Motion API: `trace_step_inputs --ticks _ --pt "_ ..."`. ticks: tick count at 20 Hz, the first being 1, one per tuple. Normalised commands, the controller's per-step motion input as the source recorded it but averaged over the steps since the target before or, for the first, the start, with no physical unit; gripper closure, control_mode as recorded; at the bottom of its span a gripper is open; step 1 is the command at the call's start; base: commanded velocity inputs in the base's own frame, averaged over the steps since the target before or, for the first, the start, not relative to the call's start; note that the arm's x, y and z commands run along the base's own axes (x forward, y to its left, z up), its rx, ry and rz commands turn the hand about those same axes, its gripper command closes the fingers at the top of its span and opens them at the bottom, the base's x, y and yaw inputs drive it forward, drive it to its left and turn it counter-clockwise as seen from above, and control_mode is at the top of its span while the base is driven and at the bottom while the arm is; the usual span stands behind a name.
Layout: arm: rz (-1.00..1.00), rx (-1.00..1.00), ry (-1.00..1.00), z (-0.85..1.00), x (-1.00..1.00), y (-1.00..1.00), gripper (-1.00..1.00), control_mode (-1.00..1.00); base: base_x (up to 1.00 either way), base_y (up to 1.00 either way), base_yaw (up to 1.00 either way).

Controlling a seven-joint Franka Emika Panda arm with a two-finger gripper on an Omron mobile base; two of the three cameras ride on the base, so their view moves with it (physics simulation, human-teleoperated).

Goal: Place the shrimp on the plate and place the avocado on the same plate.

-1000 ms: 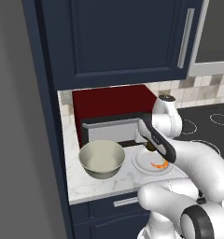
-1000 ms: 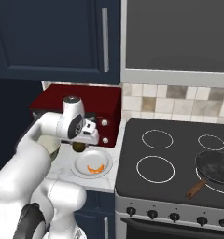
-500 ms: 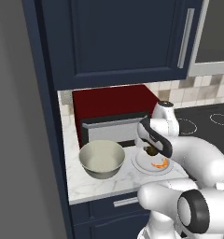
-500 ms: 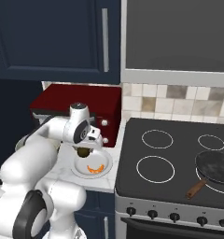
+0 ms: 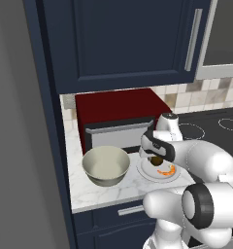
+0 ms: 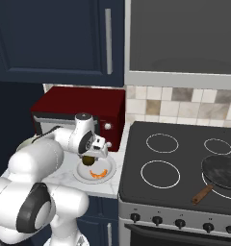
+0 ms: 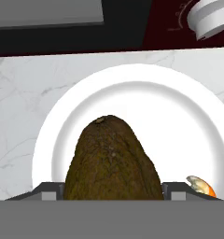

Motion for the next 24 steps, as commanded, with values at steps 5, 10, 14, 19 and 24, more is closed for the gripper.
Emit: trace_step_inputs --ticks 5,10,14,19,24 --pt "0.00 0.00 0.01 -0.26 0.10 0.00 1.00 -1.00 0.00 0.00 0.00" --pt "0.00 0.00 0.00 -0.24 0.02 0.00 -1.00 -1.00 0.00 0.00 0.00" --pt "0.00 0.00 0.01 -0.04 0.01 0.00 -1.00 -1.00 0.00 0.00 0.00" --pt "0.00 0.00 0.00 0.00 0.00 0.00 -1.00 -1.00 0.00 0.00 0.00" --pt "0.00 0.00 0.00 0.18 -0.01 0.00 -1.00 -1.00 0.00 0.00 0.00"
